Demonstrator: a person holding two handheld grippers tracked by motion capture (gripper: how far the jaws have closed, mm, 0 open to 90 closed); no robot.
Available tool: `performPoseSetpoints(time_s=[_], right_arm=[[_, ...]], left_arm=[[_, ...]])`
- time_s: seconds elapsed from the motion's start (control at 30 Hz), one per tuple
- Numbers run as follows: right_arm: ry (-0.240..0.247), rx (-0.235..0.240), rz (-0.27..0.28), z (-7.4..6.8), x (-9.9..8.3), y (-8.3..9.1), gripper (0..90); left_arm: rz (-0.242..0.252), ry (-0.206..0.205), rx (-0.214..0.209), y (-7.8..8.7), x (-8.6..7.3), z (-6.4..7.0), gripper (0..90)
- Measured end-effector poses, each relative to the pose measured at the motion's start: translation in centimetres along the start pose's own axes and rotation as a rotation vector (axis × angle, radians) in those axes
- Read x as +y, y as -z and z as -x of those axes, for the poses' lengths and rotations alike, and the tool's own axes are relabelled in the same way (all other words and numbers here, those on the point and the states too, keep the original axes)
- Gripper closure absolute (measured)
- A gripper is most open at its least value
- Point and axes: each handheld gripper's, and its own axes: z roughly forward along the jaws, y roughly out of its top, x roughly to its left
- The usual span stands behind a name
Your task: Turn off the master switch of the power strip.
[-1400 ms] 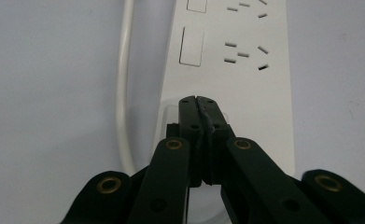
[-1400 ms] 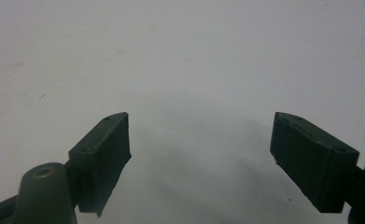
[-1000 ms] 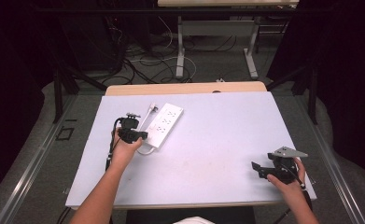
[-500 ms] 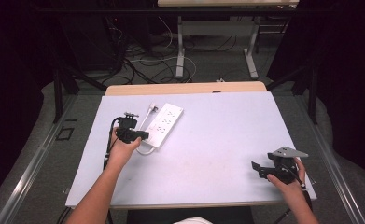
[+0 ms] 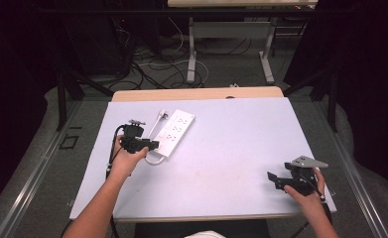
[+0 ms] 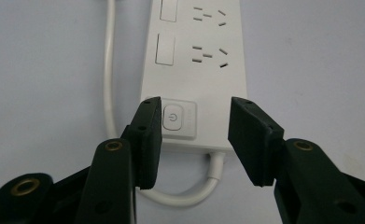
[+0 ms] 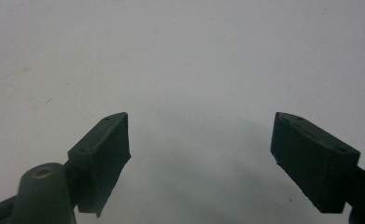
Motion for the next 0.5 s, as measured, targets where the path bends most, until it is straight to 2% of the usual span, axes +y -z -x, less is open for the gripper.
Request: performPoseSetpoints(time_s=[0.1,0.2,0.3,0.4,0.5], right_arm=[[-0.008,0.001,0.0,0.0,-0.1,0.1,18.9],[-0.005,-0.005,0.005,0.0,-0.1,0.2,18.9],[-0.001,-0.005,0.006,0.1,-0.1,0.3,18.9],[-0.005,-0.003,0.005,0.0,-0.1,0.3,18.9],[-0.007,-0.004,0.005,0.1,-0.1,0.3,18.9]], left_arm=[[-0.007,-0.024,0.0,0.3,0.0,0.2,51.1],[0.014,-0.049,0.007,0.5,0.0,0.4,46.9],[0.011,-0.071,0.016,0.7,0.1,0.8,43.6],[0.015,-0.089,0.023,0.9,0.0,1.0,42.1],[0.022,-0.101,0.021,1.2,-0.2,1.2,36.8]])
